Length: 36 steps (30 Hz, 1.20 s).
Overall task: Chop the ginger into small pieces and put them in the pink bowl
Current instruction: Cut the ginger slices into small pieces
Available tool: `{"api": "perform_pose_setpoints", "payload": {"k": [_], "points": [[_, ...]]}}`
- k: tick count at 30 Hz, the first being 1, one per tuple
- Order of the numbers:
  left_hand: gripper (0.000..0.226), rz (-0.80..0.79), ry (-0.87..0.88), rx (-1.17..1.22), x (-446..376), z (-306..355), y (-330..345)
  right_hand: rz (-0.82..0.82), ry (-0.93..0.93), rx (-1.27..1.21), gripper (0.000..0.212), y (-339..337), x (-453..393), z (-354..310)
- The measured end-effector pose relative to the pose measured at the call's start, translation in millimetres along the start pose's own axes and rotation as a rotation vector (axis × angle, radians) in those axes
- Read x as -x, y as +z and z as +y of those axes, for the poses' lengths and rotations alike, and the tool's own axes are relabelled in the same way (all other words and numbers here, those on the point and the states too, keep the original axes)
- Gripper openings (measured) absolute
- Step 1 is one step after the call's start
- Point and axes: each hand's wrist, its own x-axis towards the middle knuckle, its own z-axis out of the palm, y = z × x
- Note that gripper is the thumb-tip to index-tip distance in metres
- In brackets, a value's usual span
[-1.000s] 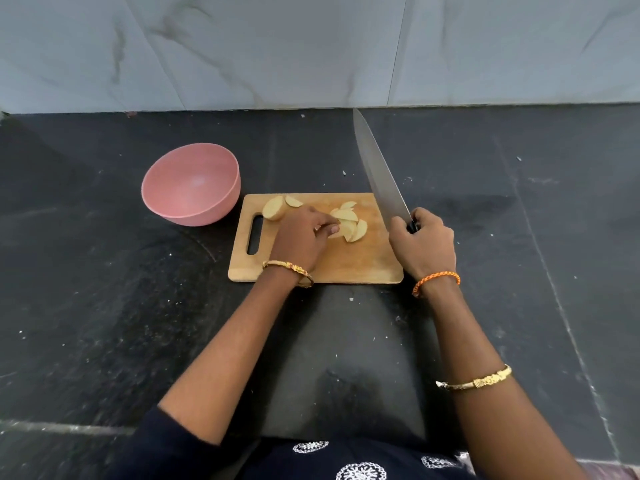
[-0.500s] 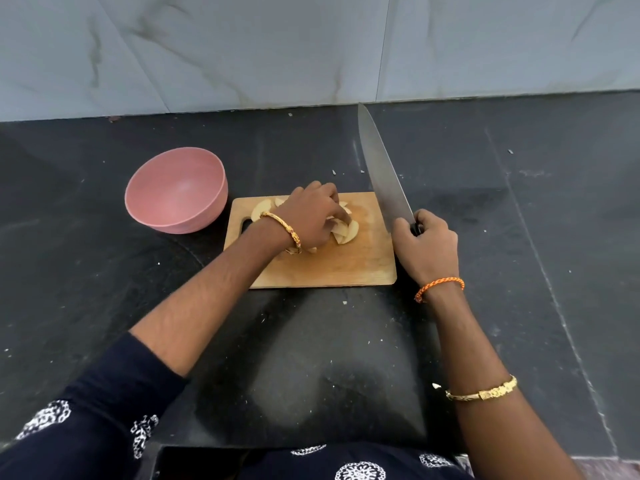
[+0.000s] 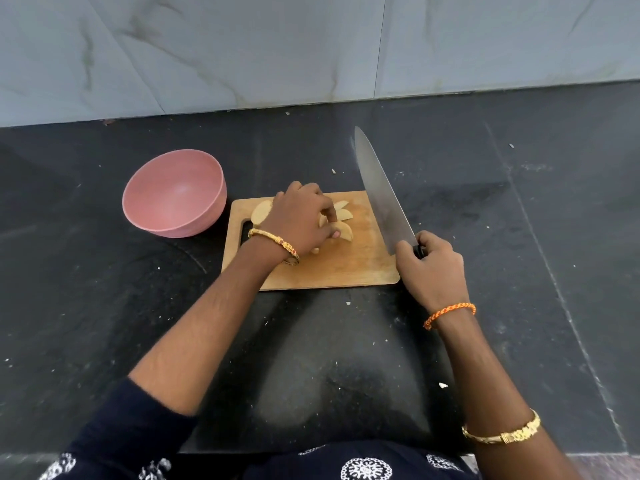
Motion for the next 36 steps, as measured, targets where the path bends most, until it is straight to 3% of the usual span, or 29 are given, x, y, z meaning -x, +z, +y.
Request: {"api": "perform_pose_setpoints", "payload": {"k": [2, 4, 20, 27, 30, 32, 36], "points": [[0.024, 0.124, -0.067, 0.096, 9.9, 0.5, 3.5, 0.003, -0.002, 0.039, 0.027, 0.1, 10.3, 2.0], [0.023, 0.15, -0.073, 0.158, 18.2, 2.2, 9.0, 0.001, -0.008, 0.067, 0.027, -0.1, 18.9, 4.8], [0.033, -0.171, 0.02, -0.002, -6.2, 18.7, 6.4, -0.034, 0.016, 0.037, 0.029, -5.6, 12.8, 5.7], [0.033, 0.053, -0.182, 0.233, 7.1, 28.7, 26.0, -0.061, -0.01, 0.002, 0.024, 5.3, 26.0, 5.2], [0.026, 0.048, -0.122, 0.248, 11.8, 30.0, 33.5, -0.076, -0.006, 0.008, 0.025, 7.6, 29.0, 6.1], [0.006, 0.074, -0.109, 0.345, 15.0, 28.5, 37.7, -0.075, -0.008, 0.006, 0.026, 6.4, 29.1, 7.1], [0.014, 0.078, -0.129, 0.538, 11.7, 25.9, 38.9, -0.058, -0.014, 0.008, 0.025, 3.0, 27.3, 10.5]]}}
